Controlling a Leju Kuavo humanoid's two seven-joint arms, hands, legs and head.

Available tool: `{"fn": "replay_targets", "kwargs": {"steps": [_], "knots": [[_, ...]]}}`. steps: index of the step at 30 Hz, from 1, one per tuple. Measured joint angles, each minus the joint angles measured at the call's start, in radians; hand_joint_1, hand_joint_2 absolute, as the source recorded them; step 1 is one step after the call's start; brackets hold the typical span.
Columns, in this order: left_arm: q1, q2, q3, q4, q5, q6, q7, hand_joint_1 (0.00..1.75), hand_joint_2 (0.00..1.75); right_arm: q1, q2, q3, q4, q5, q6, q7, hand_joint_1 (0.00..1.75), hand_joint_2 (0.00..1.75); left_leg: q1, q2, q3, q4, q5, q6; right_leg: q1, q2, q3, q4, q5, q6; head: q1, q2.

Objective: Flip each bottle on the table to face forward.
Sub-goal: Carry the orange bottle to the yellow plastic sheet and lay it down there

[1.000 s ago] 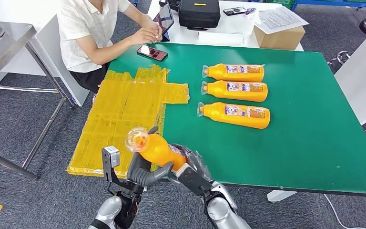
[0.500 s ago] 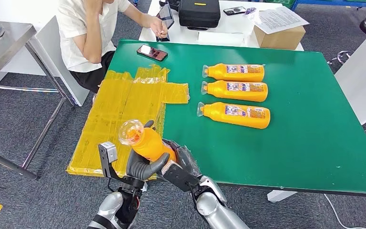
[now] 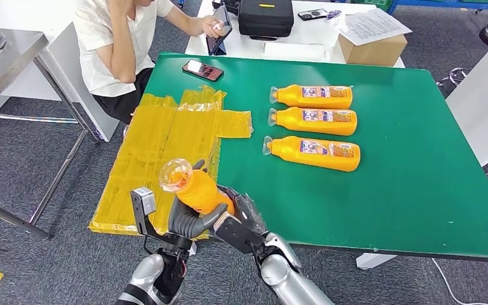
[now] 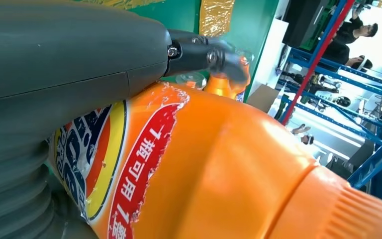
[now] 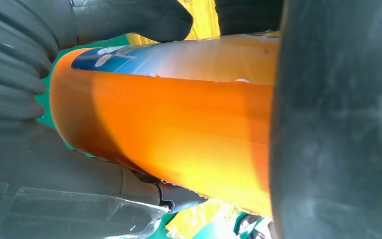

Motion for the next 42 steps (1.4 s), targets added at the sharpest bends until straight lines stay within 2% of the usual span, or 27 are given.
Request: {"fn": "replay_targets", "kwargs": {"steps": [2,4,5,7,8,9,12,16,20,25,27,29,33,35,37,42], "knots": [[-0.003,0.0,0.001,0.004,0.003,0.015,-0.008,1.75,1.75,-0.005,0.002,0.005,0.008,0.0,-0.004,0.004,1.64,1.75,0.0,0.0,0.0,0.0,0.0,0.0,0.0,0.0,0.0,0.0,0.0,0.0,0.0,0.0],[-0.005,0.0,0.002,0.005,-0.01,0.047,-0.023,1.75,1.75,-0.009,0.005,0.01,0.017,0.001,-0.01,0.005,1.49,1.75,0.0,0.0,0.0,0.0,0.0,0.0,0.0,0.0,0.0,0.0,0.0,0.0,0.0,0.0],[-0.006,0.0,0.002,0.005,-0.019,0.064,-0.031,1.75,1.75,-0.01,0.006,0.014,0.021,0.001,-0.013,0.006,1.18,1.75,0.0,0.0,0.0,0.0,0.0,0.0,0.0,0.0,0.0,0.0,0.0,0.0,0.0,0.0],[-0.008,0.0,0.002,0.005,-0.031,0.087,-0.041,1.75,1.75,-0.012,0.009,0.02,0.028,0.0,-0.018,0.005,0.41,1.75,0.0,0.0,0.0,0.0,0.0,0.0,0.0,0.0,0.0,0.0,0.0,0.0,0.0,0.0],[-0.009,0.0,0.002,0.005,-0.033,0.093,-0.043,1.75,1.75,-0.012,0.01,0.023,0.031,-0.001,-0.019,0.005,0.09,1.75,0.0,0.0,0.0,0.0,0.0,0.0,0.0,0.0,0.0,0.0,0.0,0.0,0.0,0.0],[-0.01,0.0,0.003,0.005,-0.033,0.096,-0.045,1.75,1.75,-0.012,0.011,0.025,0.033,-0.004,-0.019,0.004,0.0,1.75,0.0,0.0,0.0,0.0,0.0,0.0,0.0,0.0,0.0,0.0,0.0,0.0,0.0,0.0],[-0.014,0.0,0.009,0.005,-0.026,0.098,-0.047,1.75,1.75,-0.01,0.013,0.031,0.036,-0.02,-0.02,-0.01,0.0,1.75,0.0,0.0,0.0,0.0,0.0,0.0,0.0,0.0,0.0,0.0,0.0,0.0,0.0,0.0],[-0.021,0.0,0.024,0.002,0.03,0.068,-0.037,1.75,1.75,-0.006,0.014,0.035,0.035,-0.059,-0.018,-0.065,0.0,0.0,0.0,0.0,0.0,0.0,0.0,0.0,0.0,0.0,0.0,0.0,0.0,0.0,0.0,0.0],[-0.028,0.0,0.052,-0.006,0.084,0.062,-0.028,1.75,1.75,0.013,0.015,0.041,0.014,-0.079,-0.034,-0.12,0.0,0.0,0.0,0.0,0.0,0.0,0.0,0.0,0.0,0.0,0.0,0.0,0.0,0.0,0.0,0.0],[-0.037,0.0,0.088,-0.017,0.09,0.103,-0.044,1.75,1.75,0.04,0.015,0.053,-0.033,-0.071,-0.076,-0.15,0.0,0.0,0.0,0.0,0.0,0.0,0.0,0.0,0.0,0.0,0.0,0.0,0.0,0.0,0.0,0.0],[-0.041,0.001,0.099,-0.017,0.05,0.175,-0.072,1.75,1.75,0.057,0.013,0.054,-0.053,-0.06,-0.108,-0.158,0.0,0.0,0.0,0.0,0.0,0.0,0.0,0.0,0.0,0.0,0.0,0.0,0.0,0.0,0.0,0.0],[-0.046,0.003,0.113,-0.016,-0.032,0.307,-0.124,1.75,1.75,0.084,0.008,0.054,-0.081,-0.033,-0.166,-0.167,0.0,0.0,0.0,-0.001,0.0,0.0,0.0,0.0,0.0,-0.001,0.0,0.0,0.0,0.0,0.0,0.0],[-0.054,0.006,0.168,-0.001,-0.276,0.609,-0.274,1.75,1.75,0.162,-0.014,0.047,-0.155,0.02,-0.352,-0.2,0.0,1.75,0.0,-0.002,-0.001,0.0,0.0,0.0,0.0,-0.001,0.0,0.0,0.0,0.0,0.0,0.0],[-0.049,-0.001,0.218,0.002,-0.421,0.659,-0.316,1.75,1.75,0.208,-0.024,0.03,-0.202,0.023,-0.429,-0.213,0.0,1.75,0.0,-0.003,-0.001,0.0,0.0,0.0,0.0,-0.001,-0.001,0.0,0.0,0.0,0.0,0.0],[-0.038,-0.017,0.275,-0.002,-0.574,0.67,-0.327,1.75,1.75,0.255,-0.031,-0.002,-0.263,0.014,-0.466,-0.218,0.0,1.75,0.0,-0.003,-0.001,0.0,0.0,0.0,0.0,-0.001,-0.001,0.0,0.0,0.0,0.0,0.0],[-0.025,-0.05,0.397,-0.005,-0.886,0.677,-0.315,1.75,1.75,0.328,-0.047,-0.084,-0.388,-0.014,-0.478,-0.221,0.0,1.75,0.0,-0.003,-0.001,0.0,0.0,0.0,0.0,-0.001,-0.001,0.0,0.0,0.0,0.0,0.0]]}}
